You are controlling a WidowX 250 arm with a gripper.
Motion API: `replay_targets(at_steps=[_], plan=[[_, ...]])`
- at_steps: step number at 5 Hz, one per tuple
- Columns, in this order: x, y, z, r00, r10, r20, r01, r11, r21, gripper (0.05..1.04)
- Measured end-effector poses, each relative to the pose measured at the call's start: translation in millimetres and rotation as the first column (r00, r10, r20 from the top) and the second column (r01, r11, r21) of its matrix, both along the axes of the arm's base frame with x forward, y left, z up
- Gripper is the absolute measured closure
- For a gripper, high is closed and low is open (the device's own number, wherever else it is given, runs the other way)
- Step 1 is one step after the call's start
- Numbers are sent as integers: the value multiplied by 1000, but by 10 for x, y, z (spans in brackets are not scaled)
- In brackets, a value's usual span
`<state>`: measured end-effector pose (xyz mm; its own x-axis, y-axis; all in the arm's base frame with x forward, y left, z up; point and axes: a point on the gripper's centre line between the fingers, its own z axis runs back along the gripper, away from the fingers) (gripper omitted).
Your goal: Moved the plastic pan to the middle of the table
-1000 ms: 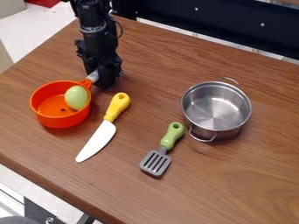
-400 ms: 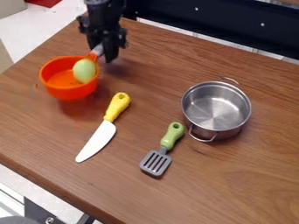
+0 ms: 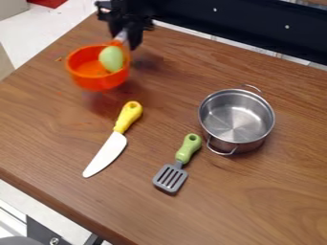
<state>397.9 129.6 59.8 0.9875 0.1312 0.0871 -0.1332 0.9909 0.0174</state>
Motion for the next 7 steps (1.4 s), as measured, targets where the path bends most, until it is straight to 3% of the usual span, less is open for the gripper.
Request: replay_targets(at_steps=[1,3,4,5,7], plan=[[156,-152,99,999,15,36,-16,1000,2,731],[334,-450,57,994,89,61,-88,996,-28,731],[251,-638,-145,994,102,33,-101,994,-36,731],[159,-765,-276,993,111,35,-110,994,-18,731],[160,-877,-294,988,149,45,-148,989,-21,731]])
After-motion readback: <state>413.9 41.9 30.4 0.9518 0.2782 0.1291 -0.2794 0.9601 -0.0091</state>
